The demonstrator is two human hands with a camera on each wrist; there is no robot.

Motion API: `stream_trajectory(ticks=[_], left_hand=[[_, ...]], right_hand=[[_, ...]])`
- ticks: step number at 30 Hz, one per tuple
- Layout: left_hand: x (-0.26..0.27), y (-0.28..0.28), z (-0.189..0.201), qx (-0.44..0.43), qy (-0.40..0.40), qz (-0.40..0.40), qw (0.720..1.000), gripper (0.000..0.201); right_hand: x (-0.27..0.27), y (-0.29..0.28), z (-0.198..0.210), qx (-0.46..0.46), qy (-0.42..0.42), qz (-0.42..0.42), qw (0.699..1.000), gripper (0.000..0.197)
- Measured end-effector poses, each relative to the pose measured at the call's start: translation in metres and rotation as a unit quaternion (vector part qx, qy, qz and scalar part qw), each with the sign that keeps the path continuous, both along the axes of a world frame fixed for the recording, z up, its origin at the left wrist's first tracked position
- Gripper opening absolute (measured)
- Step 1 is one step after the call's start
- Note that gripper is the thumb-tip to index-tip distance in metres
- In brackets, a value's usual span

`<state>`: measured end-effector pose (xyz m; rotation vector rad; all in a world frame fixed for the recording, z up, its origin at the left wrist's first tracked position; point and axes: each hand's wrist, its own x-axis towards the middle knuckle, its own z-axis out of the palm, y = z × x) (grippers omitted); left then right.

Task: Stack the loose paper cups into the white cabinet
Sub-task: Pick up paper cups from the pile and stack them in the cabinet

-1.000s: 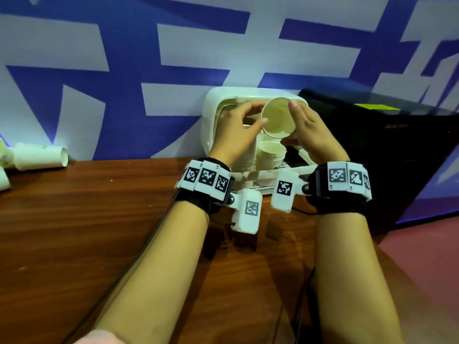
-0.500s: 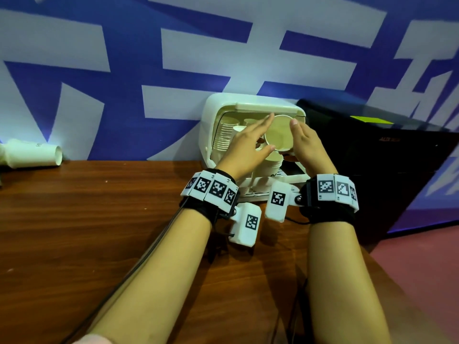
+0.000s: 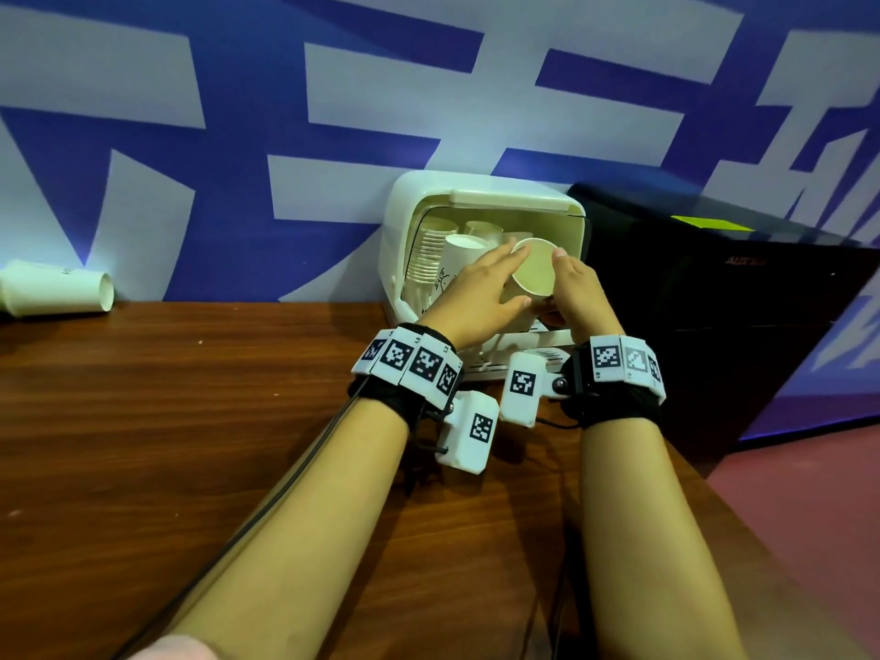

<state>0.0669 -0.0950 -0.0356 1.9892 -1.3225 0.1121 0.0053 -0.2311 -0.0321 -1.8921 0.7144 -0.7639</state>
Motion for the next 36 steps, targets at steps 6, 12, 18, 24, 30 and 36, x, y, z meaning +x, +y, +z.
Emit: stream_trajectory(ticks=[6,12,18,24,30,36], left_hand=[[-0.003,-0.004,-0.003,0.039,0.022,0.005,0.999,0.071],[-0.003,-0.002,0.001,0.016,0.061,0.003,0.998,0.071],[0.000,-0.005,-0.002,0.031,0.041,-0.006,0.999,0.074],[-0.004,-0.004,-0.002,0.074,0.019,0.028,0.997,0.072],[-0.011,-0.006,-0.005,0.117,0.011,0.048,0.992,0.071],[-0.010,-0.009,-0.011,0.196,-0.025,0.051,0.979,0.062]], right_hand=[[-0.001,0.006,-0.004,0.054,-0.039,0.022,0.998,0.043],[0.002,0.002,-0.001,0.121,-0.063,0.033,0.990,0.046],[0.002,-0.001,-0.001,0.162,-0.069,0.013,0.984,0.044],[0.004,-0.003,-0.003,0.182,-0.065,0.033,0.981,0.044],[0.003,-0.001,-0.002,0.218,-0.072,0.047,0.972,0.035],[0.006,-0.003,-0.013,0.229,-0.103,0.046,0.967,0.010]])
